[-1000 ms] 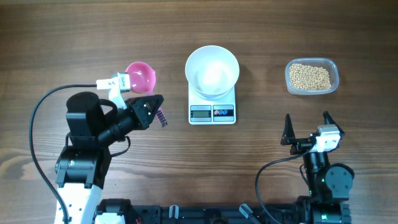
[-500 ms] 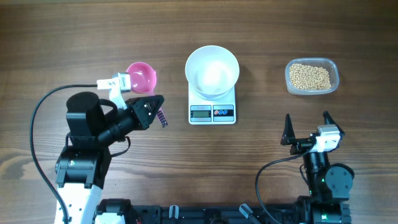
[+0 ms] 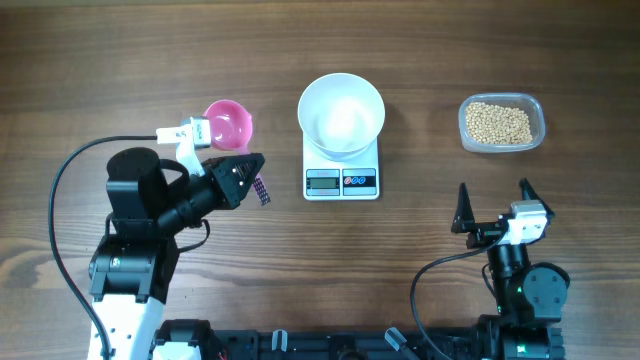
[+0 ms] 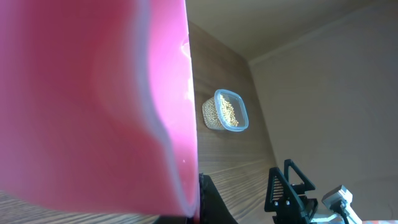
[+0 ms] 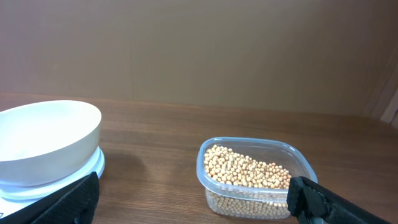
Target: Scoop item into bowl and weigh 150g on scale
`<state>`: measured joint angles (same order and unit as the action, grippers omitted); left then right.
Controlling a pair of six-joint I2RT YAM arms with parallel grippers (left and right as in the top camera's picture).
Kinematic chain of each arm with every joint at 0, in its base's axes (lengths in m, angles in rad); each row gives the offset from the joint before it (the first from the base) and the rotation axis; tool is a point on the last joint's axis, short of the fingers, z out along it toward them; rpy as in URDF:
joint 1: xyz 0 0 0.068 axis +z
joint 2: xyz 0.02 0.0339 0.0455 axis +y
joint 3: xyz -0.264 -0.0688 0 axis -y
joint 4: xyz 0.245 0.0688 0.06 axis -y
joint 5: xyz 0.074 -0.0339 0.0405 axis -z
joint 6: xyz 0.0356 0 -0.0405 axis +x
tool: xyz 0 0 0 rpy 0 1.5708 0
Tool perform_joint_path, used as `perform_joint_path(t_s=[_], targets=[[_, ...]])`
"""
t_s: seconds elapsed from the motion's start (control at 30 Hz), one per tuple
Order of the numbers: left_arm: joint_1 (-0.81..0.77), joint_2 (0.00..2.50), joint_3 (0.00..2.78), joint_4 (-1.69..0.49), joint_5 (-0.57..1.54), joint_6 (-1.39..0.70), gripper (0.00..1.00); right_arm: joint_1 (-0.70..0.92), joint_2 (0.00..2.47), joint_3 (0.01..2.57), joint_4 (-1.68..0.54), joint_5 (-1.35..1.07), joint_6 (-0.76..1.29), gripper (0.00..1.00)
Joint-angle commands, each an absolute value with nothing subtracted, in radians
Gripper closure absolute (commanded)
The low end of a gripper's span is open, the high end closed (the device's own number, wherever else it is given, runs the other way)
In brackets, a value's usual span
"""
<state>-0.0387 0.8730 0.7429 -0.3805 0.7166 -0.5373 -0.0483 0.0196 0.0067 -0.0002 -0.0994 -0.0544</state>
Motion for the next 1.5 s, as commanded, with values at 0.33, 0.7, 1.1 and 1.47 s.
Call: perform_joint_path(t_s=[0.33, 0.7, 1.1, 1.47], targets=[[-0.043, 0.863, 0.74, -0.376, 0.74, -0.566, 0.96, -0.043, 0.02, 0.005, 0.002, -0.085, -0.052, 0.0], [-0.043, 0.863, 0.74, -0.376, 0.744, -0.571, 0.96, -0.043, 0.02, 0.006, 0.002, -0.085, -0.052, 0.0], [-0.043, 0.863, 0.74, -0.374, 0.744, -0.585, 0.96, -0.043, 0.02, 0.005, 0.002, -0.085, -0.052, 0.0], [-0.043, 0.864, 0.74, -0.374, 0.744, -0.585, 0.96, -0.043, 0.02, 0.005, 0.002, -0.085, -0.052, 0.0]])
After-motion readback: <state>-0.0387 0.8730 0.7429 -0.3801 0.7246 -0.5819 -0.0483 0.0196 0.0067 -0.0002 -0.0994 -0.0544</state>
